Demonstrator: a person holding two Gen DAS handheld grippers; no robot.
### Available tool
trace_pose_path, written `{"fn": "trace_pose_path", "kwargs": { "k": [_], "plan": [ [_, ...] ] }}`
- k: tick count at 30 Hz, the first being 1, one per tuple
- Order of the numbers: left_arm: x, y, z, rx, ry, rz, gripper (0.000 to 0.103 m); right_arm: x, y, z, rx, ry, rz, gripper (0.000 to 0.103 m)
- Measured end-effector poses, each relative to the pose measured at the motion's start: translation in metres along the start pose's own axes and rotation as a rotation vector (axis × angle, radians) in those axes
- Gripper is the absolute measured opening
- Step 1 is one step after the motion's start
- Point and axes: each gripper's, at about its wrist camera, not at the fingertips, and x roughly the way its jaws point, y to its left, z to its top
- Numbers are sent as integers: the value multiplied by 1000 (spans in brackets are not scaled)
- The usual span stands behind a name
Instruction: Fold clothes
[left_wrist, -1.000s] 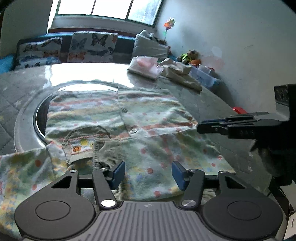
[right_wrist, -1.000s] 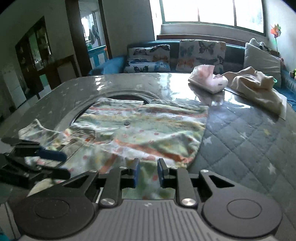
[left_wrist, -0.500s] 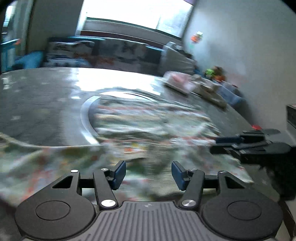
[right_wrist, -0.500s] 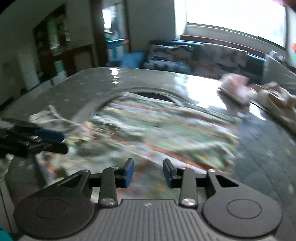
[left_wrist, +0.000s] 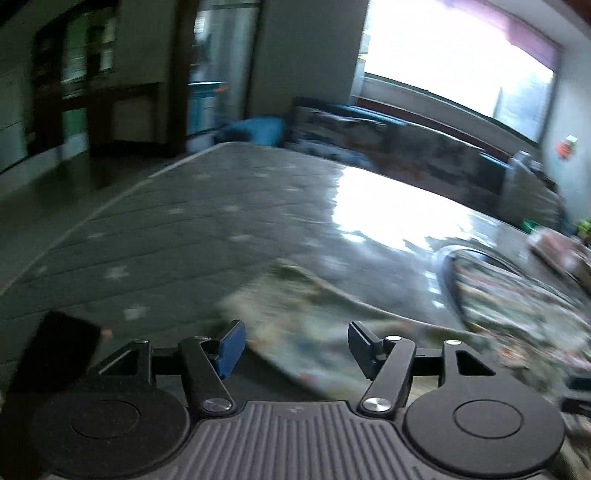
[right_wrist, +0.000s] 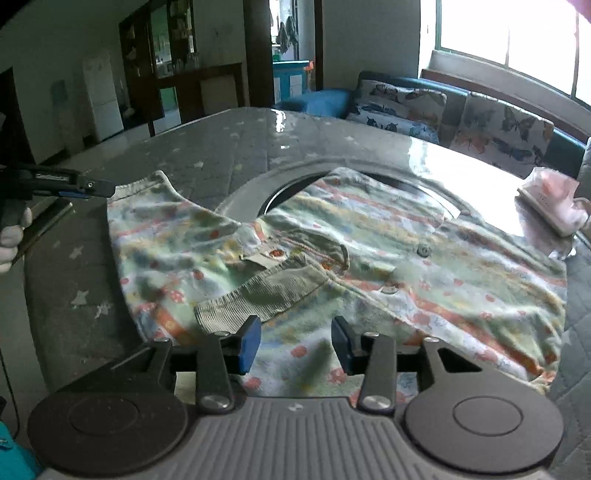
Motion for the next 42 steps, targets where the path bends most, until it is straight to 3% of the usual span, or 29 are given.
{"fn": "trace_pose_path", "kwargs": {
  "k": [3, 8, 14, 16, 18, 22, 25, 28, 34, 37, 42],
  "plan": [
    [10, 12, 5, -30, 11, 38, 65, -9, 0, 0, 0, -13, -2, 44],
    [26, 16, 12, -50, 34, 38, 60, -19, 0, -2, 12, -28, -4, 44],
    [43, 19, 9, -104, 62, 52, 36, -34, -2, -9, 44, -53, -10, 45],
    [44, 20, 8, -118, 57, 56, 19, -40, -4, -13, 62, -64, -16, 45],
    [44, 23, 9, -148, 62, 45, 10, -45, -6, -17, 77, -71, -22, 45],
    [37, 21, 12, -176, 56, 12, 6, -55, -12, -25, 109, -90, -39, 45],
    [21, 8, 17, -179, 33, -69, 6, -63, -17, -30, 137, -109, -51, 45],
    [0, -15, 25, -168, 17, -195, 6, -70, -24, -35, 166, -128, -65, 45],
    [-42, -91, 36, -56, 1, -472, 6, -86, -38, -45, 223, -172, -99, 45],
    [-53, -131, 36, -9, 25, -620, 6, -96, -46, -52, 255, -193, -121, 45],
    [-55, -190, 23, 68, 95, -792, 5, -112, -59, -64, 303, -220, -162, 45]
  ]
}}
